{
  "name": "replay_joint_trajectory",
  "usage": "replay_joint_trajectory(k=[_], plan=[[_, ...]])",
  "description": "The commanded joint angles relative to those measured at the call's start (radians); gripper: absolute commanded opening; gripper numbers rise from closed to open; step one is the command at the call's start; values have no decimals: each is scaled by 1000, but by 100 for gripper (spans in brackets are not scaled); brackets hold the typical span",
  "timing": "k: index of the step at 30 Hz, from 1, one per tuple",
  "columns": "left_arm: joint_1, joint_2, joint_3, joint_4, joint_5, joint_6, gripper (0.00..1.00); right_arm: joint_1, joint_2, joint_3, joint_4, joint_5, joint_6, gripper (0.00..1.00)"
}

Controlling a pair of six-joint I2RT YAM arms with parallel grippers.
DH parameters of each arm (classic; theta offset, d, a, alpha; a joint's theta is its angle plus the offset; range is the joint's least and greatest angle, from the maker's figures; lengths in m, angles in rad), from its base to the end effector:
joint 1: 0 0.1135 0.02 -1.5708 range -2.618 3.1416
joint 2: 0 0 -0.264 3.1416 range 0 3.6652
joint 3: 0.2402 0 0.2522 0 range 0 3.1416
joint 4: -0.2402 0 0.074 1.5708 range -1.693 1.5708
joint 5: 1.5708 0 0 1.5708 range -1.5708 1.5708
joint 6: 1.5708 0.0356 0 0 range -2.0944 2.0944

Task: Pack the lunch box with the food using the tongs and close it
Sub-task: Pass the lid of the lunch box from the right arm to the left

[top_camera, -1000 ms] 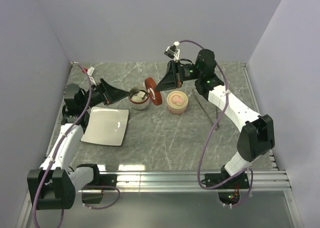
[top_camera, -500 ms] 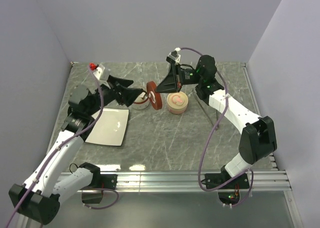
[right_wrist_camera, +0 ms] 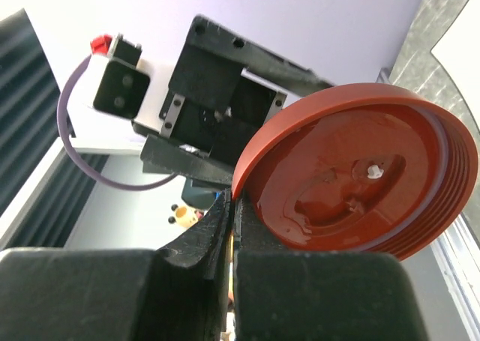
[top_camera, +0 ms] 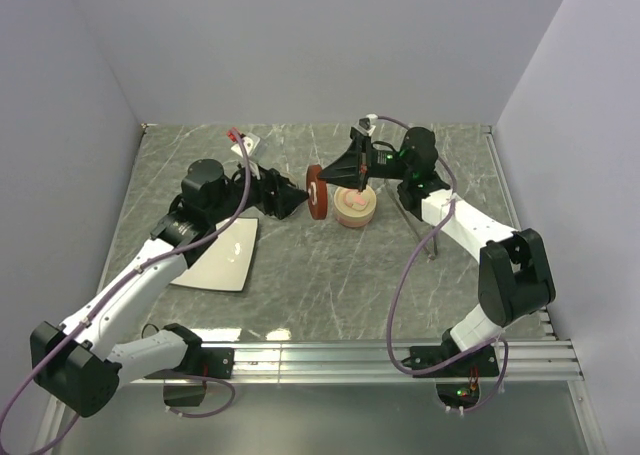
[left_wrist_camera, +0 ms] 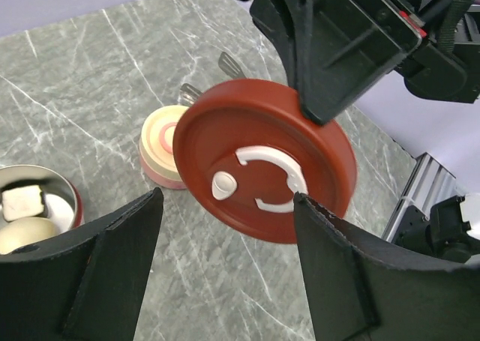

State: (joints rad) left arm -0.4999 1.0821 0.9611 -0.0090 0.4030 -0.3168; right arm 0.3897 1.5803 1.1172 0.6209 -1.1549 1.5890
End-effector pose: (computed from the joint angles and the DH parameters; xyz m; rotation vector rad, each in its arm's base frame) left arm 0.2147 -0.1332 0.3628 0.4739 1.7191 -0.9409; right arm 0.3167 0.1653 0.3356 -0.1088 2.0761 2.2094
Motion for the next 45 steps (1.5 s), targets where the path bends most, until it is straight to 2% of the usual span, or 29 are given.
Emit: replay_joint_trajectory(k=[1,12,20,32,37,41,45], plan=[[-14,10,44,14,5,9,75,-11,-32,-13,102,34,49,0],[-32,38,53,47,4,-36,77,-9,-42,-17,82,54,20,0],[-34,58,64,64,10,-71,77,1,-48,1,5,52,-52,0],[-19,85,50,12,-116,-88,77,18,-51,30,-30,34,-86,0],[47,75,51,-66,-179,-68,75,0,-62,1,37,27,-32,0],[148,96,54,-115,-132,-94,74,-15,-68,-8,69,18,-3,0],[214,110,39,-71,1,-125,73,-28,-68,6,102,8,20,0]])
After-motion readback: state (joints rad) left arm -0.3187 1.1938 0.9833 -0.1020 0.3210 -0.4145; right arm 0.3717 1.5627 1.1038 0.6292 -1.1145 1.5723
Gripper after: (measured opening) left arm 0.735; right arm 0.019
